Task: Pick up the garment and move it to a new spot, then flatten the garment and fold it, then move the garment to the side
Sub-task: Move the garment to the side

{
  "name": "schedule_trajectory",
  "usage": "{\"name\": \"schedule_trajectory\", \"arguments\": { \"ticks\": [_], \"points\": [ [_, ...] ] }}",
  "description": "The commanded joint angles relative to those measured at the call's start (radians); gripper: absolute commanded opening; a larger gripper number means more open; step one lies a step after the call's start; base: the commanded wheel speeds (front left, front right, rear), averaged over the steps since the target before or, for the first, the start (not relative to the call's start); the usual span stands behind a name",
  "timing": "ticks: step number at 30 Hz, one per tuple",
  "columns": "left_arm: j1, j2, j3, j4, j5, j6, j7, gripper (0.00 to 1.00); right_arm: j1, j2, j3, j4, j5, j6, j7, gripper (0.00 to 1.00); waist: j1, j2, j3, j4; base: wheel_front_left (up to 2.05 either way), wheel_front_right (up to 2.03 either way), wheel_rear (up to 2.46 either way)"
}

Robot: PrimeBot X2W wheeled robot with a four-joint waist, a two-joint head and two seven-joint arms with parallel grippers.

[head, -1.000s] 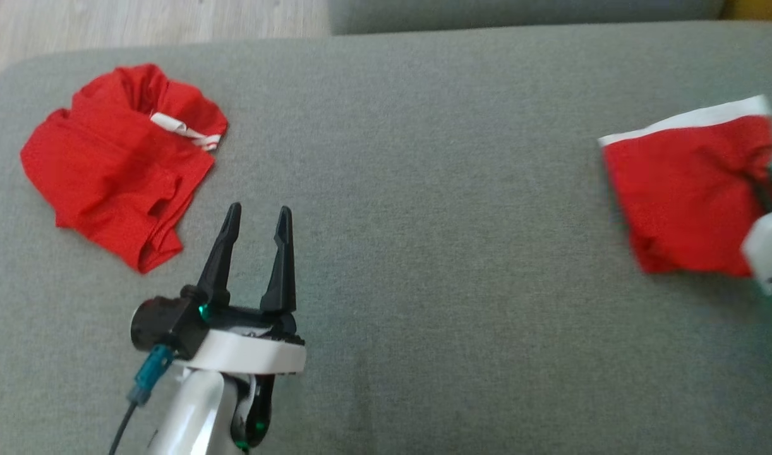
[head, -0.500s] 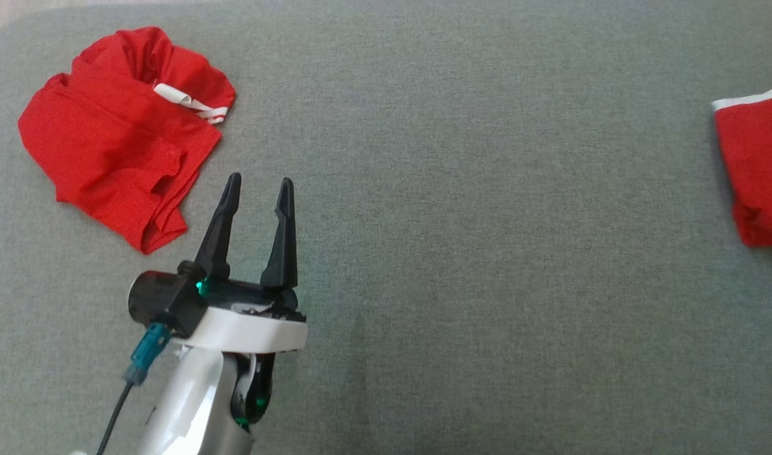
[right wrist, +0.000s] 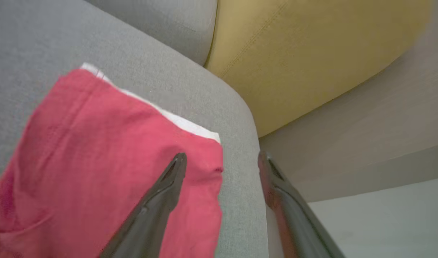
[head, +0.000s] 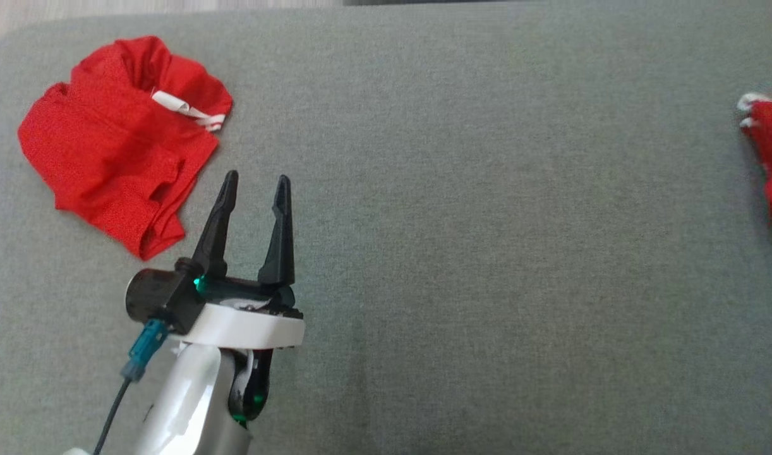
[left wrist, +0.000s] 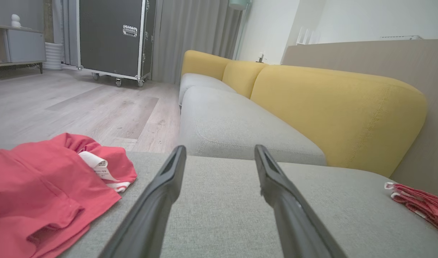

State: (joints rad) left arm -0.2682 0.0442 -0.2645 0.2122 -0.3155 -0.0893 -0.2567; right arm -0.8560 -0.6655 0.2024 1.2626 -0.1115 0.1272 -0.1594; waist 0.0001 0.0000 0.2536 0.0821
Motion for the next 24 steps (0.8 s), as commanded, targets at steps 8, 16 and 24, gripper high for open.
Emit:
{"name": "schedule_trajectory", "arguments": {
  "ticks": [8,16,24],
  "points": [
    [0.008,0.006,0.064,-0.03,0.011,0.001,-0.005,1.0,-0.002,0.114,-0.091,-0.109,-0.04,0.003,-0.07,1.0,-0.0001,0.0,-0.119,-0.035,0.0,0.0,0.0],
    [0.066,0.006,0.11,-0.034,0.01,0.022,-0.005,1.0,0.075,0.323,-0.192,-0.354,-0.005,0.003,-0.101,1.0,-0.0001,0.0,-0.224,-0.054,0.0,0.0,0.0],
    [0.135,0.006,0.14,-0.047,0.013,0.016,-0.005,1.0,0.294,0.563,-0.259,-0.69,0.058,0.003,-0.102,1.0,-0.0001,0.0,-0.274,-0.062,0.0,0.0,0.0]
  ]
}}
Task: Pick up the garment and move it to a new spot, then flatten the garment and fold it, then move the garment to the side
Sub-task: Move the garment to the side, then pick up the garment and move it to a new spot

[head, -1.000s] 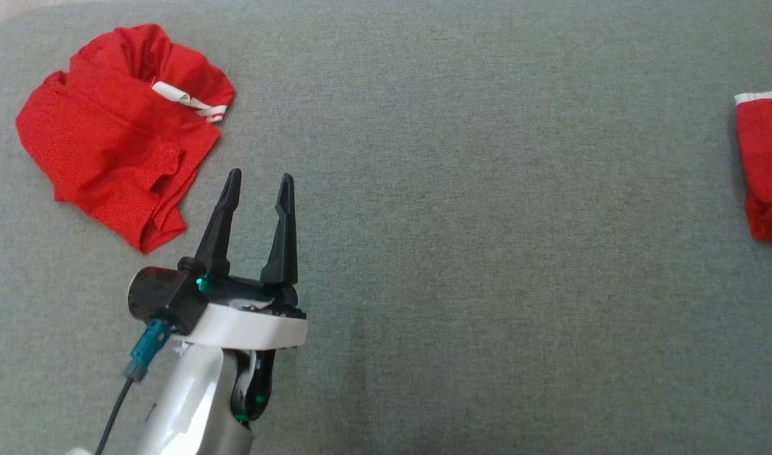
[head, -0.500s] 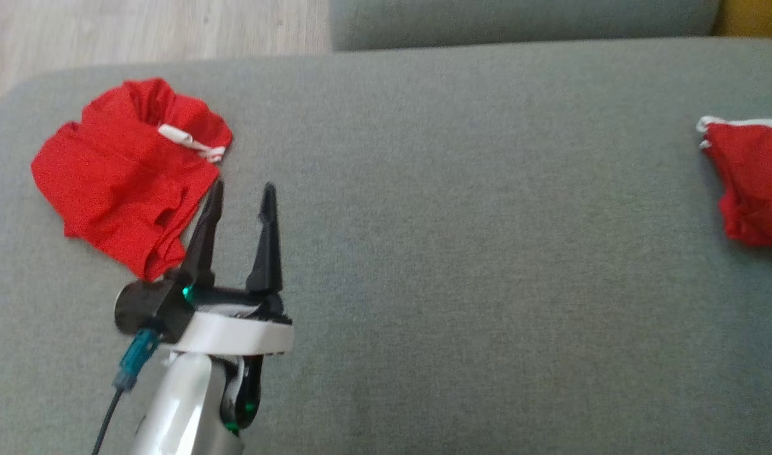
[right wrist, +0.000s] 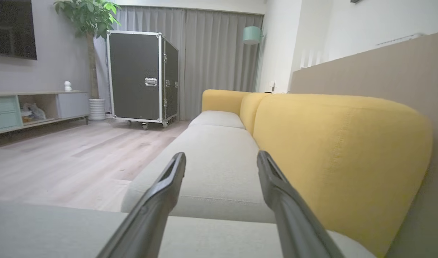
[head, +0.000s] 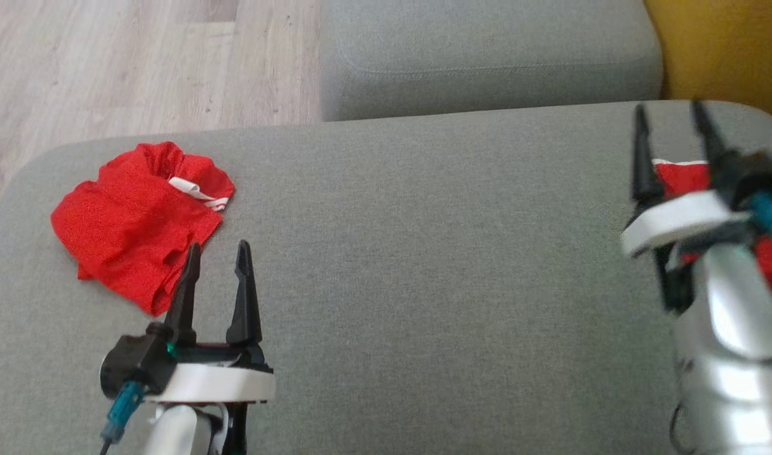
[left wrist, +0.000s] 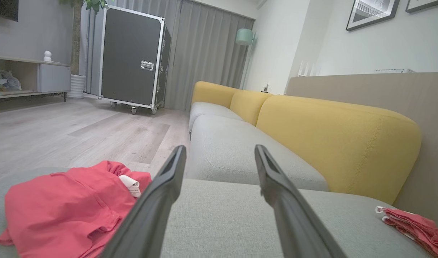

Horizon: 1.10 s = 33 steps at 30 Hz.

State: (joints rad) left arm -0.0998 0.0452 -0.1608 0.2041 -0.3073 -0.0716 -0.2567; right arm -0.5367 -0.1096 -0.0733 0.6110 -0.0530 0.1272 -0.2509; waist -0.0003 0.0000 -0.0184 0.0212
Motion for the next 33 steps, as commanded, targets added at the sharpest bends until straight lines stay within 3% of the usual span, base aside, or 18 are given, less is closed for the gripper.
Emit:
{"name": "schedule_trajectory", "arguments": {
  "ticks": [1,11,18,33],
  "points": [
    [-0.028,0.005,0.037,-0.039,0.007,-0.004,-0.005,1.0,-0.001,0.023,0.019,-0.065,-0.001,0.003,-0.011,1.0,0.0003,0.0,-0.005,-0.001,0.0,0.0,0.0],
    [0.002,0.005,0.04,-0.036,0.01,-0.015,-0.005,1.0,0.218,0.059,0.078,-0.24,0.098,0.003,-0.011,1.0,0.0003,0.0,-0.017,0.0,0.0,0.0,0.0],
    [0.025,0.005,0.04,-0.05,0.001,-0.014,-0.005,1.0,0.387,0.059,0.06,-0.328,0.09,0.003,-0.011,1.0,0.0003,0.0,-0.016,0.0,0.0,0.0,0.0],
    [0.049,0.005,0.043,-0.062,0.005,-0.006,-0.005,1.0,0.422,0.059,0.084,-0.318,0.084,0.003,-0.011,1.0,0.0003,0.0,-0.018,-0.001,0.0,0.0,0.0]
  ]
}}
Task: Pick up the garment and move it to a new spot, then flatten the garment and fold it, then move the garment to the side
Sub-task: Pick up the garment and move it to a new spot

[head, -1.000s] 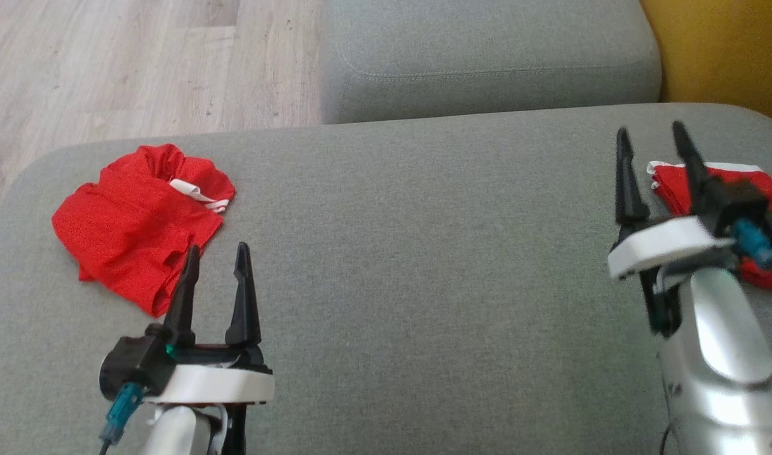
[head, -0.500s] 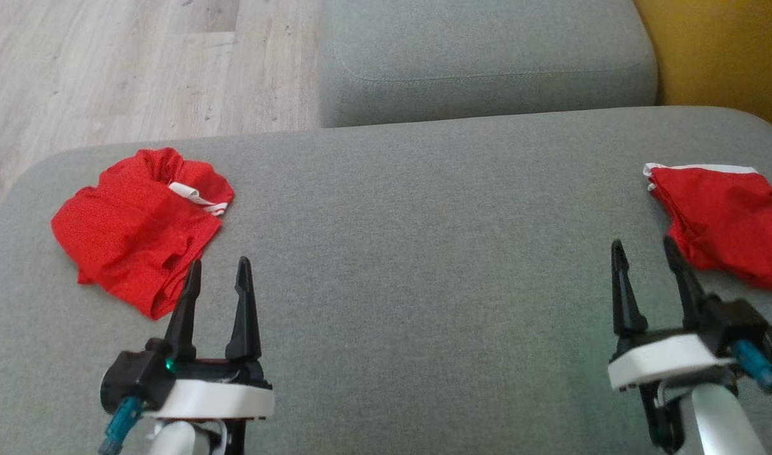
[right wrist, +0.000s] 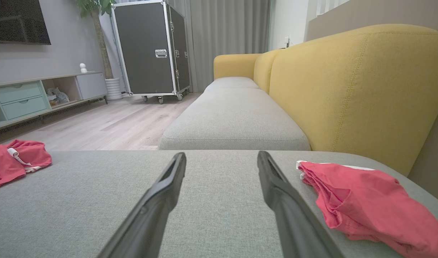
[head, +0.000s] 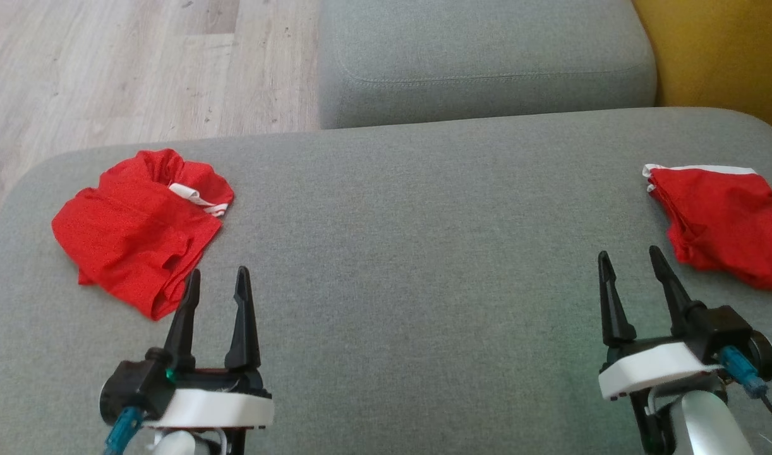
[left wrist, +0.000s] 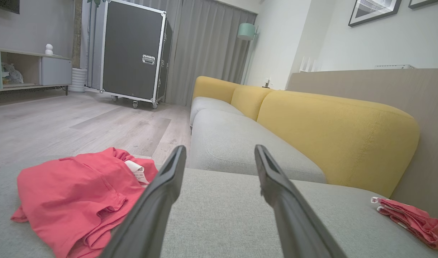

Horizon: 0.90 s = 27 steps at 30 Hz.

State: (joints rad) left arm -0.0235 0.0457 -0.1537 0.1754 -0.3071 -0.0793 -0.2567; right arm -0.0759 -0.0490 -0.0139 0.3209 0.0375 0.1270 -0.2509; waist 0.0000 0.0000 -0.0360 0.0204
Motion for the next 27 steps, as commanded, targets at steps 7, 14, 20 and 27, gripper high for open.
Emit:
{"name": "schedule_trajectory", "arguments": {
  "ticks": [7,14,20,27],
  "points": [
    [-0.027,0.004,0.036,-0.023,0.009,0.0,-0.005,1.0,-0.038,-0.001,0.028,-0.013,-0.003,0.004,-0.011,1.0,0.0,0.0,-0.004,0.001,0.0,0.0,0.0],
    [-0.026,0.004,0.038,-0.015,0.019,0.004,-0.005,1.0,-0.031,-0.001,0.051,-0.003,-0.003,0.004,-0.011,1.0,0.0,0.0,-0.011,0.029,0.0,0.0,0.0],
    [-0.02,0.004,0.041,-0.011,0.03,0.009,-0.005,1.0,-0.017,-0.001,0.078,0.0,0.012,0.004,-0.011,1.0,0.0,0.0,-0.021,0.09,0.0,0.0,0.0],
    [-0.011,0.004,0.07,0.009,0.048,0.001,-0.005,1.0,0.005,-0.001,0.145,0.028,0.045,0.004,-0.011,1.0,0.0,0.0,-0.038,0.203,0.0,0.0,0.0]
  ]
}}
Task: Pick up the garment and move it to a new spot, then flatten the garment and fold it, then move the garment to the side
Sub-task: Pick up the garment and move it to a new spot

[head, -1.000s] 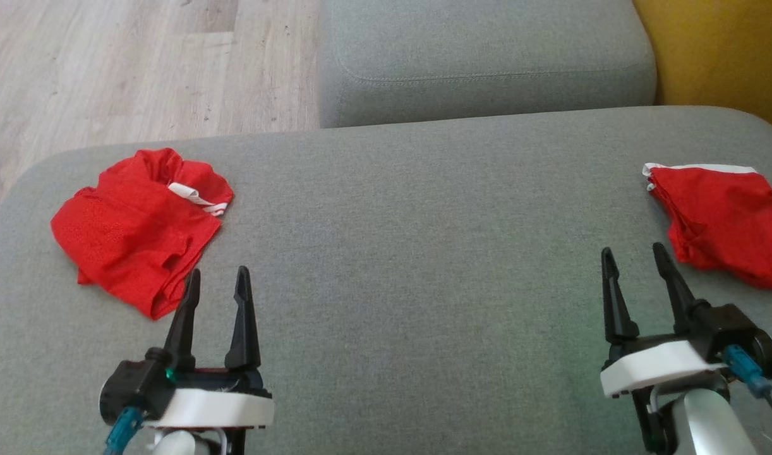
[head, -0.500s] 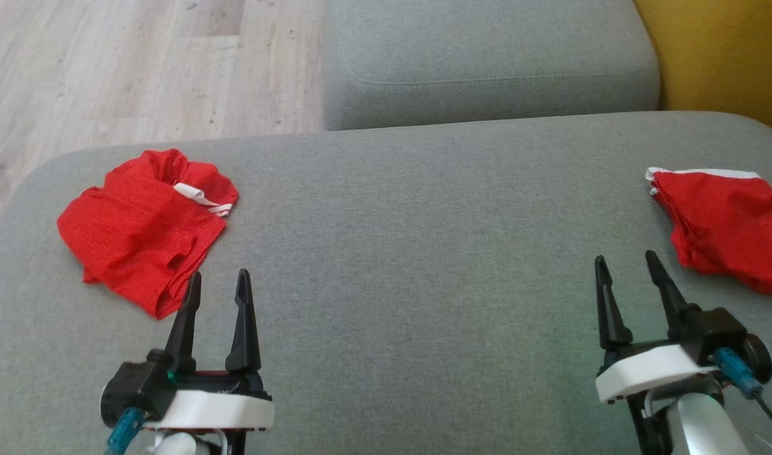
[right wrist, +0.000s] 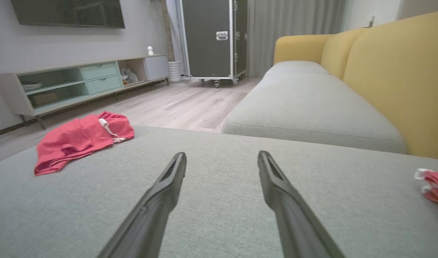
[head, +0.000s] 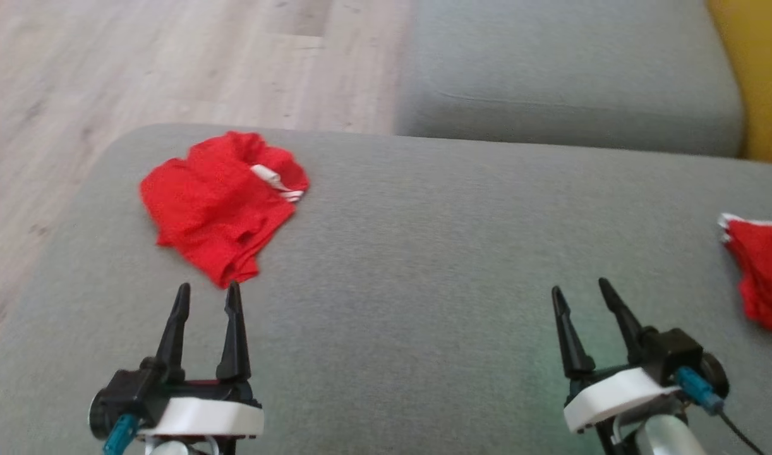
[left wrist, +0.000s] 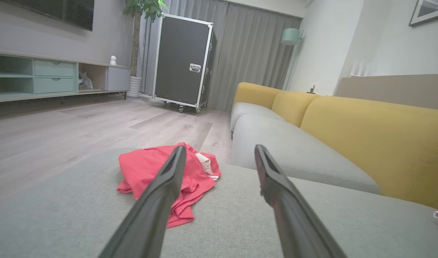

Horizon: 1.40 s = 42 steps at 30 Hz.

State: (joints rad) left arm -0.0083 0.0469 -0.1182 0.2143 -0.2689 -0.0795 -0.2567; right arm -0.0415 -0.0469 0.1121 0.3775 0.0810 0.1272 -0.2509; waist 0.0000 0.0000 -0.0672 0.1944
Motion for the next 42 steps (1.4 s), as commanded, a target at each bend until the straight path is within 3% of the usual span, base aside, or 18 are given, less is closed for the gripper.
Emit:
{"name": "schedule_trajectory", "arguments": {
  "ticks": [1,10,19,29,34,38,42],
  "points": [
    [-0.025,0.003,0.039,-0.029,0.012,0.0,-0.005,1.0,-0.029,-0.003,0.025,-0.027,0.006,0.003,-0.011,1.0,0.0,0.0,-0.009,0.045,0.0,0.0,0.0],
    [-0.006,0.003,0.079,-0.029,0.037,-0.01,-0.005,1.0,-0.024,-0.003,0.094,-0.01,0.055,0.003,-0.011,1.0,0.0,0.0,-0.03,0.153,0.0,0.0,0.0],
    [0.008,0.003,0.105,-0.033,0.033,-0.018,-0.005,1.0,-0.023,-0.003,0.148,0.001,0.081,0.003,-0.011,1.0,0.0,0.0,-0.036,0.195,0.0,0.0,0.0],
    [-0.032,0.005,0.129,-0.028,0.065,-0.03,-0.005,1.0,-0.037,-0.003,0.138,-0.012,0.078,0.003,-0.011,1.0,0.0,0.0,0.006,0.162,0.0,0.0,0.0],
    [-0.15,0.046,0.092,0.066,0.097,-0.043,-0.004,1.0,-0.065,-0.003,0.115,-0.029,0.05,0.003,-0.011,1.0,0.0,0.0,0.074,0.128,0.0,0.0,0.0],
    [-0.273,0.089,0.03,0.169,0.112,-0.048,0.056,1.0,-0.085,-0.003,0.089,-0.042,0.028,0.003,-0.011,1.0,0.0,0.0,0.121,0.112,0.0,0.0,0.0],
    [-0.435,0.141,-0.093,0.308,0.075,-0.051,0.232,1.0,-0.115,-0.003,0.064,-0.059,0.0,0.003,-0.011,1.0,0.0,0.0,0.186,0.085,0.0,0.0,0.0]
  ]
}}
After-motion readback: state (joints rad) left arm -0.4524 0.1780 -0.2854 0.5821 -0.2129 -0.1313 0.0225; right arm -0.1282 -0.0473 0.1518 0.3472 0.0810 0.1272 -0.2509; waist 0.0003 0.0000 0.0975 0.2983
